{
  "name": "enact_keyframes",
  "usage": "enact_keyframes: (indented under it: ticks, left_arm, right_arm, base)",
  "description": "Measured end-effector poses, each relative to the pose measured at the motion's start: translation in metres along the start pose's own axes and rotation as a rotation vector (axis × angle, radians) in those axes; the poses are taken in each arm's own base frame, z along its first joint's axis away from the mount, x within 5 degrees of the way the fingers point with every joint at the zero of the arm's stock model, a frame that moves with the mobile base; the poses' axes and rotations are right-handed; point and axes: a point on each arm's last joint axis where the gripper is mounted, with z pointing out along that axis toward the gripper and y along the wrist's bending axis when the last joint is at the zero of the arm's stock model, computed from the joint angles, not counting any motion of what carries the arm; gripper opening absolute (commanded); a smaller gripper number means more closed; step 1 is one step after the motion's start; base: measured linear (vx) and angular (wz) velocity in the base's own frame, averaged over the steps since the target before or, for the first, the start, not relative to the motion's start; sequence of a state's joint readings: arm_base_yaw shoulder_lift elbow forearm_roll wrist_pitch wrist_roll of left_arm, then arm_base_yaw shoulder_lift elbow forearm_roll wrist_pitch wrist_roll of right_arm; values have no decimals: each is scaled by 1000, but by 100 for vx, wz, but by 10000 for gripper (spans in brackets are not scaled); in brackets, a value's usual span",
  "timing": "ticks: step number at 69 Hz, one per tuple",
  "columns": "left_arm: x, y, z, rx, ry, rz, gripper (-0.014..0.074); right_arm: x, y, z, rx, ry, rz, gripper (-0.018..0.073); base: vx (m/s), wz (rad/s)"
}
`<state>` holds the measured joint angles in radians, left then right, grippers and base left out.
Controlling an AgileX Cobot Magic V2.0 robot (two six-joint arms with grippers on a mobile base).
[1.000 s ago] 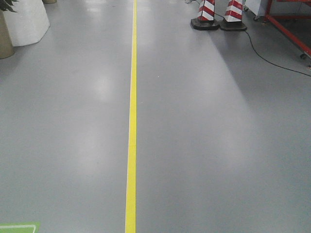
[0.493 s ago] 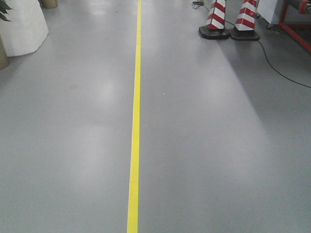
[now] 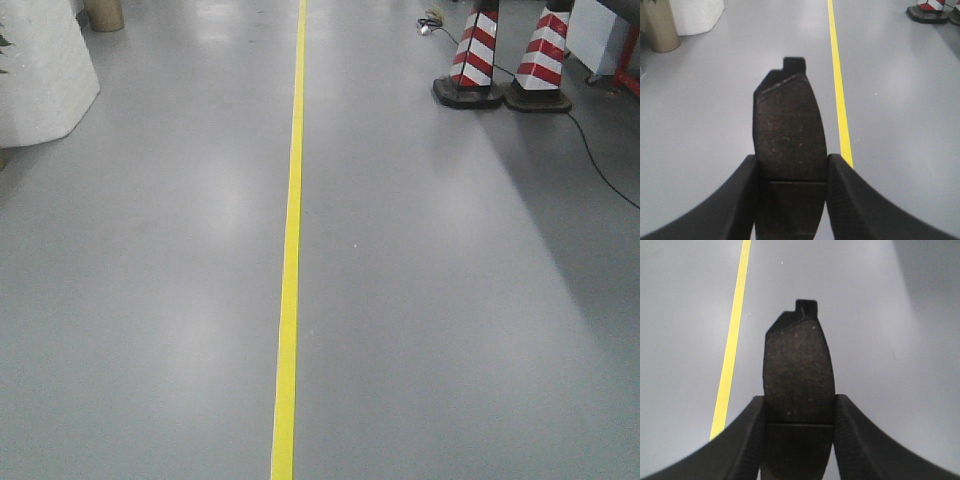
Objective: Move and align brake pads A on conveyor
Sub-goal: 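Drive along the yellow line holding a brake pad in each gripper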
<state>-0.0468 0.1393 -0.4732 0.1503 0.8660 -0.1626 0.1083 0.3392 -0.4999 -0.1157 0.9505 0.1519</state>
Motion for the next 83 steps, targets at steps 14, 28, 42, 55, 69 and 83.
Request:
enact_keyframes:
  ticks: [14, 28, 42, 55, 69, 83]
  left_arm:
    - [0, 0, 0, 0, 0, 0, -6]
    - [0, 0, 0, 0, 0, 0, -6]
    - [0, 0, 0, 0, 0, 0, -6]
    - [0, 0, 0, 0, 0, 0, -6]
    - [0, 0, 0, 0, 0, 0, -6]
    - [0, 0, 0, 0, 0, 0, -6]
  right_arm:
    - [0, 0, 0, 0, 0, 0, -4]
    - [0, 0, 0, 0, 0, 0, -4]
    - [0, 0, 0, 0, 0, 0, -4]
    - [0, 0, 0, 0, 0, 0, -4]
    - [0, 0, 0, 0, 0, 0, -4]
    - [0, 0, 0, 0, 0, 0, -4]
  base:
    - [77, 0]
    - [78, 1]
    - [79, 1]
    - [82, -1]
    - [85, 2]
    - [87, 2]
